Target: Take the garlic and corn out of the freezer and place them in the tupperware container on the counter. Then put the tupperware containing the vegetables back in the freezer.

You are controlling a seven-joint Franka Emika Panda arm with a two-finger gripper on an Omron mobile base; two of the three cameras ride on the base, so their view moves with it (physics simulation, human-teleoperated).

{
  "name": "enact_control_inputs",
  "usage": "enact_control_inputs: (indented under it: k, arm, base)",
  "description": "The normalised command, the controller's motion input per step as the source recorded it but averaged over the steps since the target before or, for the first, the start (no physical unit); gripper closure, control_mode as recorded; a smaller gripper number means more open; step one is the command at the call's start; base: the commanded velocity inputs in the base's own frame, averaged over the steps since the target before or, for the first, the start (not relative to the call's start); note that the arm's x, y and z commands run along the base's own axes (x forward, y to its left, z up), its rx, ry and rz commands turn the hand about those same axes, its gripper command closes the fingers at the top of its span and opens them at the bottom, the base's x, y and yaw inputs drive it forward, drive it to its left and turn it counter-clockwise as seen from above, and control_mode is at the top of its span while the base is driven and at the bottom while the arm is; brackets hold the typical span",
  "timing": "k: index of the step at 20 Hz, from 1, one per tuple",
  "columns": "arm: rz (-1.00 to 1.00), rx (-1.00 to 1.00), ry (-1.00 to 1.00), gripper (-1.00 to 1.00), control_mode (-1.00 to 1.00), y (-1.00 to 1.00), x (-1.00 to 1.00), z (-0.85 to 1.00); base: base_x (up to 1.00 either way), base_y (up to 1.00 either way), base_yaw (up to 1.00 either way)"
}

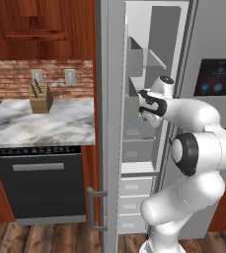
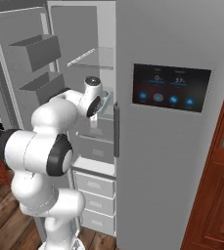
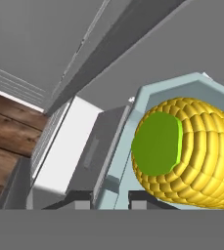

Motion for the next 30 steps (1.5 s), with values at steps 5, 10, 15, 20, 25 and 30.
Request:
enact_control_inputs:
  k: [5, 10, 15, 20, 25, 30]
  arm:
    - [0.00, 0.00, 0.00, 1.00, -1.00, 0.00, 0.56, -0.22]
    - [0.00, 0.00, 0.00, 1.00, -1.00, 0.00, 0.58, -0.16]
    - [-0.01, 0.00, 0.00, 1.00, -1.00, 0.00, 0.57, -0.16]
    - [0.00, 0.00, 0.00, 1.00, -1.00, 0.00, 0.38, -0.22]
    - [-0.04, 0.00, 0.00, -1.00, -1.00, -0.03, 0.02, -0.28]
    - [-0.12, 0.00, 0.04, -1.00, -1.00, -0.21, 0.00, -0.03]
  base:
    - [0.00, 0.00, 0.00]
    - [0.00, 0.00, 0.00]
    - [0.00, 0.00, 0.00]
    - [0.00, 0.00, 0.00]
    - [0.00, 0.00, 0.00]
    - [0.00, 0.00, 0.00]
